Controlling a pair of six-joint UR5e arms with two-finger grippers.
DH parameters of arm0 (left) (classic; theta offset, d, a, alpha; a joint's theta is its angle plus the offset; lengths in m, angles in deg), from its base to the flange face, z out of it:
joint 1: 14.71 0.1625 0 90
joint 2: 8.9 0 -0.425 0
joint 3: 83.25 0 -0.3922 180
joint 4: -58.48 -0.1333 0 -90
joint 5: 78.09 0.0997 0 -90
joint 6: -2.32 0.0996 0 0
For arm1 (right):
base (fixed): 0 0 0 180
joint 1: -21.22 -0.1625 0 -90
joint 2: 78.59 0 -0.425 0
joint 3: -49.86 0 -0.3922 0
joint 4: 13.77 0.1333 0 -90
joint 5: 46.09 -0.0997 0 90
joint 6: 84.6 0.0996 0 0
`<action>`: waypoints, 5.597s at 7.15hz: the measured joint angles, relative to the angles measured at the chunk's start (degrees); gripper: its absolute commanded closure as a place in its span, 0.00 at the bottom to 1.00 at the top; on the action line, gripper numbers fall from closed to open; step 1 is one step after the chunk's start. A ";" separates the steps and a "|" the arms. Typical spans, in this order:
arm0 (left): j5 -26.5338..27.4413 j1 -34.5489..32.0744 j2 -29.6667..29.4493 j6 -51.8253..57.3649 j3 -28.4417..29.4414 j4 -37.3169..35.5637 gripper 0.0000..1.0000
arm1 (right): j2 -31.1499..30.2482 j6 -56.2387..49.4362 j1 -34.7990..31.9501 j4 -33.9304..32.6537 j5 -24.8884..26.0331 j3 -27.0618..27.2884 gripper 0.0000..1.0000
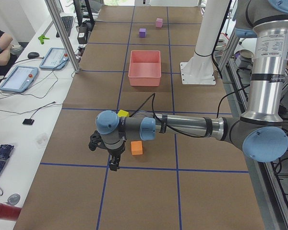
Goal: Place blocks into pink bin with both arms
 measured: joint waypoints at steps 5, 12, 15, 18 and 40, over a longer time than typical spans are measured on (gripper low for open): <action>-0.15 0.13 -0.12 0.21 -0.23 0.72 0.00 | 0.04 -0.03 0.00 0.24 -0.29 0.41 0.00; 0.46 6.84 1.90 -29.84 1.58 26.91 0.00 | 1.59 0.13 0.26 0.24 -0.38 2.48 0.00; 2.95 14.54 6.77 -50.29 3.00 46.35 0.00 | 1.58 0.17 0.62 0.18 -0.39 2.00 0.00; 12.40 24.02 10.51 -58.12 2.69 54.67 0.00 | 1.49 0.29 0.62 0.23 -0.75 1.93 0.00; 8.10 30.14 -7.56 -80.02 -26.52 17.64 1.00 | 3.71 29.25 23.42 19.37 3.18 0.53 0.00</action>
